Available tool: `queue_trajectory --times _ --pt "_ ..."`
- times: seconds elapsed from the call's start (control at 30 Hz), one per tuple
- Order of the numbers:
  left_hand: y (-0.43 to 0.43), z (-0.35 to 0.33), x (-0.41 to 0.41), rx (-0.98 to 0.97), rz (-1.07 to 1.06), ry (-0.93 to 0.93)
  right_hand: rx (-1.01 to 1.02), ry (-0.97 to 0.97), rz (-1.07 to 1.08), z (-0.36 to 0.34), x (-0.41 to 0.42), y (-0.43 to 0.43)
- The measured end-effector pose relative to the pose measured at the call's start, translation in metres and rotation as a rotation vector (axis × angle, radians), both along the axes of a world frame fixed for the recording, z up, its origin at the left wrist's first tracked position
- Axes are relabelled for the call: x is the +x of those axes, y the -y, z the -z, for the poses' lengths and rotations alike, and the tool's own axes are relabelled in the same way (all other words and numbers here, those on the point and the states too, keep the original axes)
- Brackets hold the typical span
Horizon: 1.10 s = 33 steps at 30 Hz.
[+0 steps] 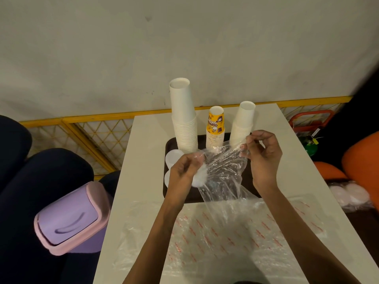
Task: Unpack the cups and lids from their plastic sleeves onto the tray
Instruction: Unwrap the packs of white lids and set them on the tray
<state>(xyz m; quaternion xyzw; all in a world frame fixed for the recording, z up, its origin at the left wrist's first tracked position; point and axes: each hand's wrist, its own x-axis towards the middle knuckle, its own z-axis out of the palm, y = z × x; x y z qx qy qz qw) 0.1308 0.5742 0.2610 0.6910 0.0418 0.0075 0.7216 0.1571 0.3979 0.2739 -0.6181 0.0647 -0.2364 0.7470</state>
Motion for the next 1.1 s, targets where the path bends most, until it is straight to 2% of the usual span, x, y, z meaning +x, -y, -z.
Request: queue_trajectory --times 0.17,0.27,0.33,0.57,0.67,0.73,0.83,0.9,0.97,1.03,1.1 --pt "0.004 -0.003 0.008 0.007 -0.155 0.08 -0.044 0.016 -0.036 0.0 -0.002 -0.005" --pt "0.003 -0.005 0.011 -0.058 -0.248 0.124 -0.052 0.005 -0.068 0.001 -0.003 -0.003" --pt "0.003 -0.008 0.013 -0.103 -0.333 0.131 -0.064 -0.003 -0.077 0.002 -0.003 -0.001" --pt "-0.004 0.001 0.013 -0.06 -0.456 0.101 -0.053 -0.026 -0.146 0.003 -0.003 -0.006" --pt "-0.012 0.006 0.013 0.018 -0.45 0.06 -0.062 -0.02 -0.167 0.001 -0.004 -0.005" --pt "-0.017 0.009 0.014 0.148 -0.48 0.059 -0.065 -0.017 -0.179 -0.001 -0.005 -0.003" --pt "-0.018 0.001 0.014 0.337 -0.555 0.158 -0.097 -0.014 -0.174 -0.003 -0.005 -0.004" --pt "-0.01 -0.012 0.013 0.355 -0.445 0.312 -0.139 0.0 -0.175 -0.004 -0.006 -0.007" --pt "0.001 -0.022 0.013 0.396 -0.214 0.412 -0.189 0.02 -0.199 -0.006 -0.007 -0.011" --pt "0.012 -0.028 0.015 0.429 0.034 0.41 -0.228 0.026 -0.24 -0.011 -0.007 -0.015" --pt "0.02 -0.029 0.018 0.382 0.175 0.347 -0.262 0.031 -0.255 -0.016 -0.006 -0.016"
